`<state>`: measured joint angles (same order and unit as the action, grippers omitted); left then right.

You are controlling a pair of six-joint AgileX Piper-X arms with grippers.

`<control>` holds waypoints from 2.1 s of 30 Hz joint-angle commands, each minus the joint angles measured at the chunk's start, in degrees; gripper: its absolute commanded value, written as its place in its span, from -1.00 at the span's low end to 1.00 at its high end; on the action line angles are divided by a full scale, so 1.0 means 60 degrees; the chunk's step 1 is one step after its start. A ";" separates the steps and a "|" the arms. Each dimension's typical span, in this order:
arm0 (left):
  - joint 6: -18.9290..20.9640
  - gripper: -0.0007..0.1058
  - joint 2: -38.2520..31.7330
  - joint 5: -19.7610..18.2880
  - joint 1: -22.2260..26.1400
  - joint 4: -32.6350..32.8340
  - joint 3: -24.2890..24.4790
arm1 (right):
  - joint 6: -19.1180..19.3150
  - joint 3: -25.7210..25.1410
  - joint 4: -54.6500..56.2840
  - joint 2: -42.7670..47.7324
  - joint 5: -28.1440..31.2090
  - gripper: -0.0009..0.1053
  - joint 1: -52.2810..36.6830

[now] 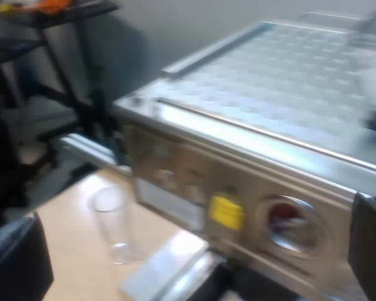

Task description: Place mug into machine

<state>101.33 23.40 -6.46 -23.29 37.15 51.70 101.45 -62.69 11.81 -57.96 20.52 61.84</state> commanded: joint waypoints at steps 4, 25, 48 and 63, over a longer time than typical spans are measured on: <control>0.0139 0.51 0.0879 0.0621 0.0261 0.0354 0.1040 | 0.0014 -0.0066 0.2806 0.1770 0.0544 0.99 -0.1885; -0.0153 0.51 0.1330 -0.0101 0.3999 0.2067 0.1474 | 0.0636 0.0416 0.6565 0.3400 -0.4252 0.99 -1.1208; -0.0153 0.51 -0.4817 0.0031 0.3999 0.3641 -0.1666 | 0.0915 0.2356 0.8226 0.9261 -0.4252 0.99 -1.1212; -0.0233 0.51 -0.5357 -0.0108 0.3993 0.4037 -0.2260 | 0.0880 0.3533 0.8272 1.0167 -0.4613 0.99 -1.1146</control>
<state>99.87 -0.74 -7.10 0.69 63.38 38.56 106.34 -41.76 62.40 0.46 -6.55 -4.97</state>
